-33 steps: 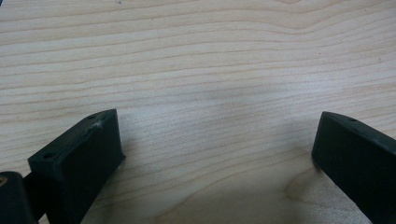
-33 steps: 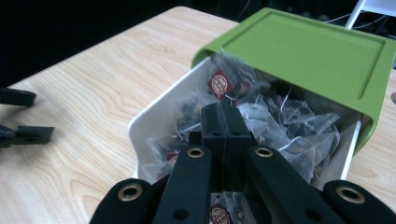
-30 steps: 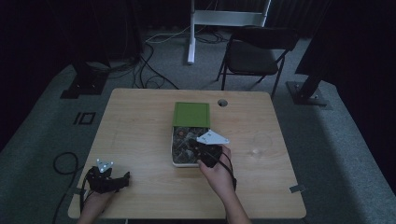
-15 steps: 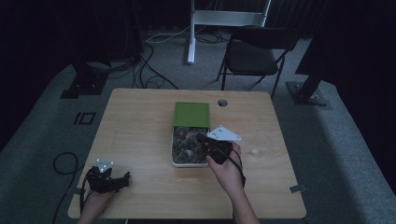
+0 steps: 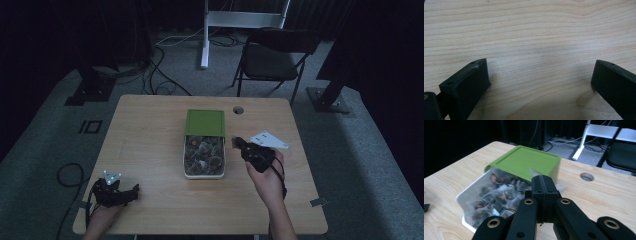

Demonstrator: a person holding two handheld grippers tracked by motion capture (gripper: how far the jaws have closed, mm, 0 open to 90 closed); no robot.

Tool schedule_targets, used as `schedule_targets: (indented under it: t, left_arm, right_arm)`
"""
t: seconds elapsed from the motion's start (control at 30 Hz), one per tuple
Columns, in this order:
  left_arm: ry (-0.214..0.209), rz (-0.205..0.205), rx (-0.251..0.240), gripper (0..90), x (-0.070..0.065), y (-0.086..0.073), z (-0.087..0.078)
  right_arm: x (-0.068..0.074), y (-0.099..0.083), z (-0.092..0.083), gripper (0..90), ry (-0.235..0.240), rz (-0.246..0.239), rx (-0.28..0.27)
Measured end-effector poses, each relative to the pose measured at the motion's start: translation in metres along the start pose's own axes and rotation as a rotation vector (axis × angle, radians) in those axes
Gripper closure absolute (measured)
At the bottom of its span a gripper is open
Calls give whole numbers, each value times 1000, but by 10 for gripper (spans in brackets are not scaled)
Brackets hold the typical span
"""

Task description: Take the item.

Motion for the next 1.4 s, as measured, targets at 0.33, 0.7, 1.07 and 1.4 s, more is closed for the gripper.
schedule_targets:
  t: [0.33, 0.7, 1.07, 1.4]
  left_arm:
    - [0, -2, -2, 22, 0, 0, 0]
    - [1, -3, -3, 22, 0, 0, 0]
    - [1, 0, -1, 22, 0, 0, 0]
    - [1, 0, -1, 22, 0, 0, 0]
  right_arm:
    - [-33, 0, -17, 900, -56, 28, -15]
    - [-75, -7, -36, 900, -129, 57, -30]
    - [-111, -13, -50, 900, -187, 84, -51]
    - [-132, -20, -49, 900, -204, 125, -45]
Point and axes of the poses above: each handheld gripper's, and its own axes: z roughly forward along the jaws, y roughly out of its top, x roughly to its left, the point moved 7 cm from there along z, roughly forward along the jaws, and after that the axes turned 10 degrees about z, right-handed, at the moved point
